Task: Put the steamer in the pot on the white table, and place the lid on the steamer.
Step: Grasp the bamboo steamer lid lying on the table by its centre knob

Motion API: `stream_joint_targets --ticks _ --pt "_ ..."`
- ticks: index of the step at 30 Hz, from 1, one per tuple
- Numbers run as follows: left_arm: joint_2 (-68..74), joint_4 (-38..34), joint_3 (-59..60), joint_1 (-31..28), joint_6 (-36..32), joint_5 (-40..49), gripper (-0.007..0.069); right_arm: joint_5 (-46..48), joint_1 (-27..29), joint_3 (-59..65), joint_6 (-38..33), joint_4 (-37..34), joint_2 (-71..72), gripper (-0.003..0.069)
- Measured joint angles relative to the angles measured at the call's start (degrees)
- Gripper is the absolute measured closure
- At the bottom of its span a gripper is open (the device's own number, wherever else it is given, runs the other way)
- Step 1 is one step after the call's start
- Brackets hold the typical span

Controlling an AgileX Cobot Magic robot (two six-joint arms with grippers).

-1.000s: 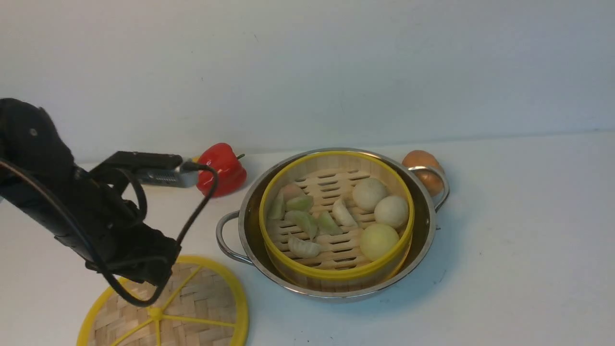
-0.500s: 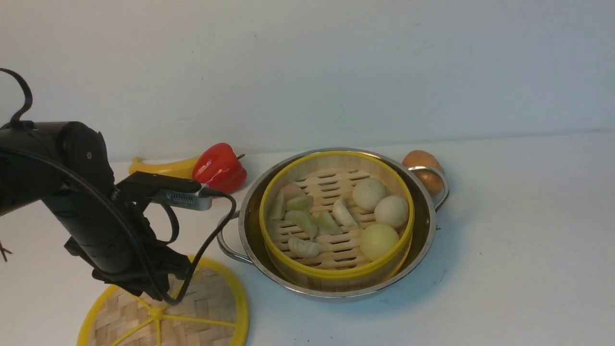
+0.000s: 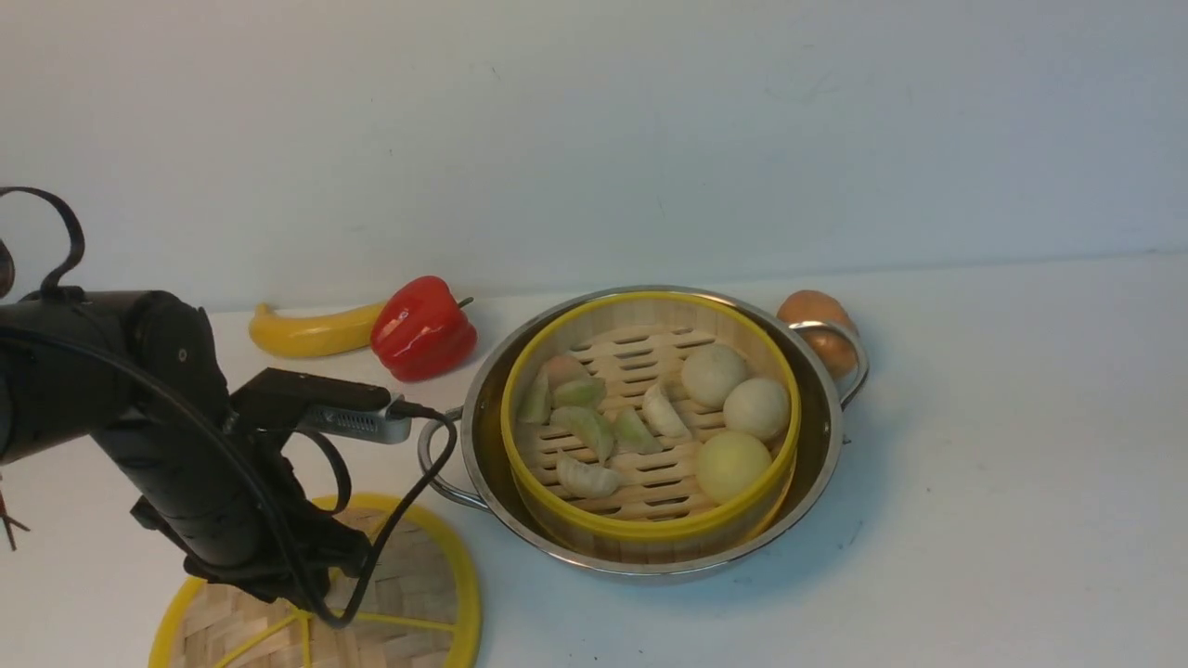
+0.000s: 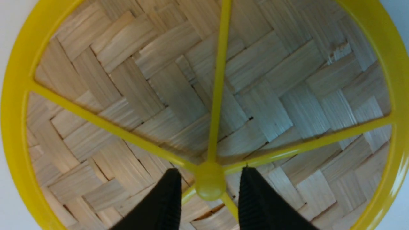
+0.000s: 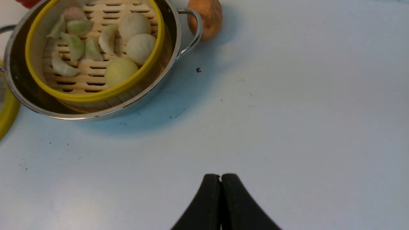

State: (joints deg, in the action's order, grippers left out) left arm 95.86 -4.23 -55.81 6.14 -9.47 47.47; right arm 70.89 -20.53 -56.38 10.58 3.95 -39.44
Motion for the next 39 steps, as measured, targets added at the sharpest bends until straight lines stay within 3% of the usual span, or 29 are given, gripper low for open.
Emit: stream_joint_targets --ticks 26,32,39 --pt "3.2 0.0 0.46 0.0 0.01 -1.23 0.0388 -0.05 0.0 0.0 0.0 -0.9 0.0 0.0633" --pt "3.2 -0.05 0.26 0.0 0.01 -1.17 0.0487 -0.05 0.0 0.0 0.0 -1.09 0.0 0.0626" --pt "3.2 -0.05 0.19 0.0 0.01 -0.86 0.0502 -0.05 0.0 0.0 0.0 -1.09 0.0 0.0622"
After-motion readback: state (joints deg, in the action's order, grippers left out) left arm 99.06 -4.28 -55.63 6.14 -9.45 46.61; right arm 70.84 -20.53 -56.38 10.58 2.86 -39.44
